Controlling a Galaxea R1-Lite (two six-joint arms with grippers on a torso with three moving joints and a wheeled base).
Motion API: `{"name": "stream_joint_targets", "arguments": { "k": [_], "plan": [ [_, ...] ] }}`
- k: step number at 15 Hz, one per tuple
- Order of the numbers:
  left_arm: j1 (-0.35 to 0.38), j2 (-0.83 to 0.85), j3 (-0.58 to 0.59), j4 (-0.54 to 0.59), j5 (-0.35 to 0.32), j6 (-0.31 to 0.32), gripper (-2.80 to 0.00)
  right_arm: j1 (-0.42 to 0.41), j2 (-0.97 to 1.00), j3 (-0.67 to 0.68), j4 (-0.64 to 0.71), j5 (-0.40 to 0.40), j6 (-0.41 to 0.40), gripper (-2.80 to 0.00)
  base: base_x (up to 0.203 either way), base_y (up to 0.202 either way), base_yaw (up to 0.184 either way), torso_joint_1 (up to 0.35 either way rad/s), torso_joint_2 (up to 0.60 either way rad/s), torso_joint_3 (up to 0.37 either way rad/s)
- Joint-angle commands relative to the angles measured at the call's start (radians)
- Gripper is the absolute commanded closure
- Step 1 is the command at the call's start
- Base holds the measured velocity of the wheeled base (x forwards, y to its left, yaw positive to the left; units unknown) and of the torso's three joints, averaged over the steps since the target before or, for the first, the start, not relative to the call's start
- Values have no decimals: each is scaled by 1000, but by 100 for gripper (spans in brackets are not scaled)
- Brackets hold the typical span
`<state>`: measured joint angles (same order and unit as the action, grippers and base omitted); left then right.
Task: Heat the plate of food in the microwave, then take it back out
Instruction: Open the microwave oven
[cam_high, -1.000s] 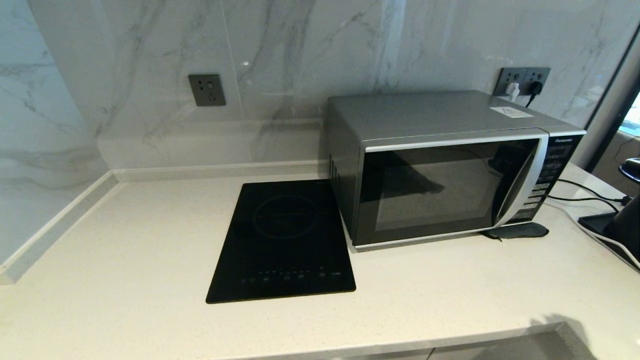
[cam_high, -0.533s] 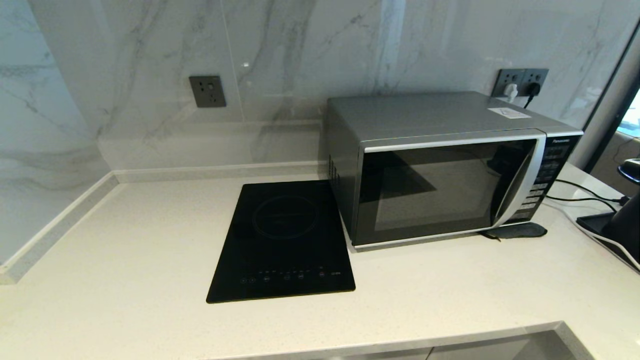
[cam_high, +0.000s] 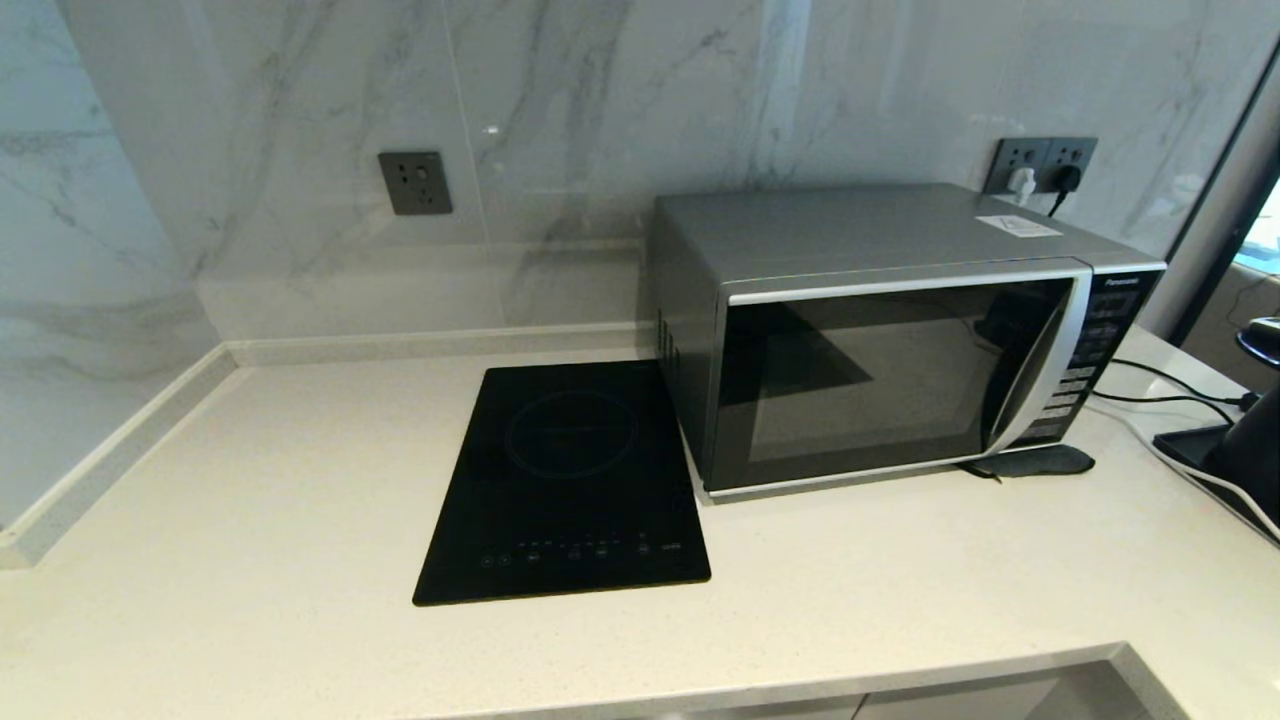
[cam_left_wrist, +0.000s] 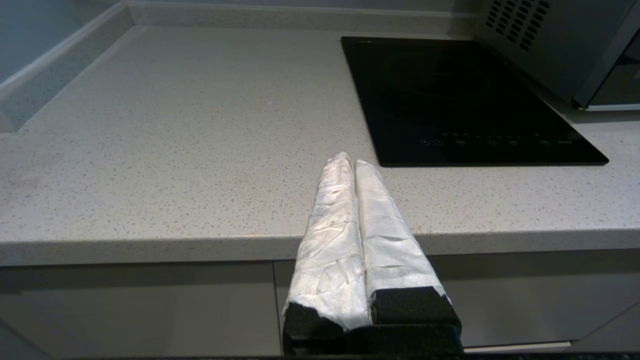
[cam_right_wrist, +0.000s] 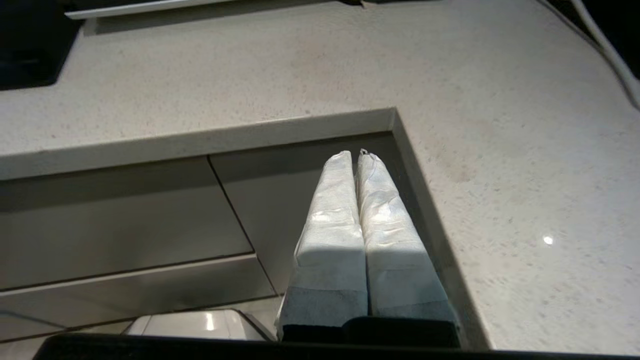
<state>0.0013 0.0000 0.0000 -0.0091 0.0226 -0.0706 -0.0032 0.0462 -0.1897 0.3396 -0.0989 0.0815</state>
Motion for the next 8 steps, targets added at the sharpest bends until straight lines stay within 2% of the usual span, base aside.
{"name": "stream_joint_targets", "arguments": {
  "k": [1,3,6,8],
  "plan": [
    [0,2,0,0,0,-1,0,5,-47,91,-73,54,16,0,0,0,0,0,0,0],
    [0,2,0,0,0,-1,0,6,-46,121,-162,57,20,0,0,0,0,0,0,0],
    [0,2,0,0,0,-1,0,6,-46,140,-214,56,42,0,0,0,0,0,0,0],
    [0,2,0,0,0,-1,0,6,-46,188,-348,56,52,0,0,0,0,0,0,0]
  ]
}}
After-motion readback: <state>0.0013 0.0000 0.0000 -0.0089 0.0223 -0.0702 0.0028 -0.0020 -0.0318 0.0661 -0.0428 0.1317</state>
